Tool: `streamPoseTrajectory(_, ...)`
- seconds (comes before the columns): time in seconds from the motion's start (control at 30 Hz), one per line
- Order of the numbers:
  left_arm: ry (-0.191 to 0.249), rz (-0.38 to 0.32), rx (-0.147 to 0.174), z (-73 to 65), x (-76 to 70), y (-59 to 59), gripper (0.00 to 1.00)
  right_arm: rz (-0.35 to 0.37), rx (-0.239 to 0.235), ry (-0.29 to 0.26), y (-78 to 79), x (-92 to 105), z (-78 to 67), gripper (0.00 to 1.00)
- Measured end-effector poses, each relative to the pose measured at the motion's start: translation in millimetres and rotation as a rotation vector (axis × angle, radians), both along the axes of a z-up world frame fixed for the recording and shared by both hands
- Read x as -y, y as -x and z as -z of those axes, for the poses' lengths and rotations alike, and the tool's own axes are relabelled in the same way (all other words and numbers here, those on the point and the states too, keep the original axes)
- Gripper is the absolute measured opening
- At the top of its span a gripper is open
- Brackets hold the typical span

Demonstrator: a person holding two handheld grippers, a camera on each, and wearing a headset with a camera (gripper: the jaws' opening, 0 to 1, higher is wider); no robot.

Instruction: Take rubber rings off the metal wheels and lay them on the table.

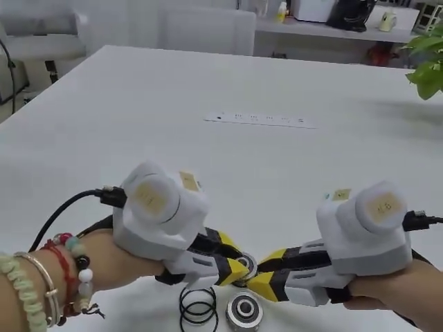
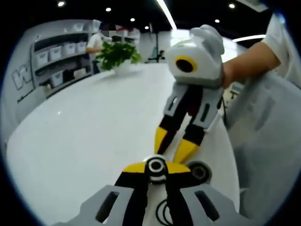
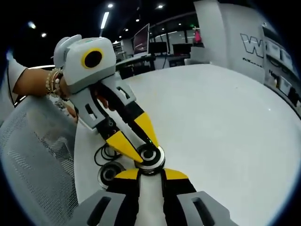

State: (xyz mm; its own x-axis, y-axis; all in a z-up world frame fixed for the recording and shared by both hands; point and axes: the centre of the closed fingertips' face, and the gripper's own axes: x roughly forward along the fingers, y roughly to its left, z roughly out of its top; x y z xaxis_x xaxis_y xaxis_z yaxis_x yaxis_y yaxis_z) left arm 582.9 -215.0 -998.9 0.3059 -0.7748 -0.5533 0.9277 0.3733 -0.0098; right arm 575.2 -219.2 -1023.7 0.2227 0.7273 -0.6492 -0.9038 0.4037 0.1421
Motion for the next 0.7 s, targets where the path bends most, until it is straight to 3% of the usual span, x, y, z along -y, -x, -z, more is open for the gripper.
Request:
streamPoseTrajectory(0.13, 0.003, -0.009, 0.0, 0.4, 0.6, -0.9, 0.14, -0.021, 0.029, 0.032, 1.0, -1.3, 0.0, 0.15)
streamPoseTrajectory(0.37, 0.01, -0.011, 0.012, 1.0, 2.6, -1.0, 0.14, -0.004, 0.023, 0.049, 0.0, -0.8, 0.1, 0.15)
streamPoseTrajectory(0.47, 0.024, -0.029, 0.016, 1.4, 2.8, -1.3, 0.14, 0.027, 0.0, 0.043, 0.1, 0.2, 0.0, 0.15)
streamPoseTrajectory(0.57, 0.03, -0.034, 0.019, 1.2, 3.4, -1.2, 0.14, 0.017, 0.009, 0.048, 1.0, 2.4, 0.2, 0.11)
streamPoseTrajectory(0.7, 0.036, -0.037, 0.014, 1.7, 4.7, -1.1, 0.14, 0.005, 0.03, 0.058, 2.1, 6.3, 0.5, 0.0)
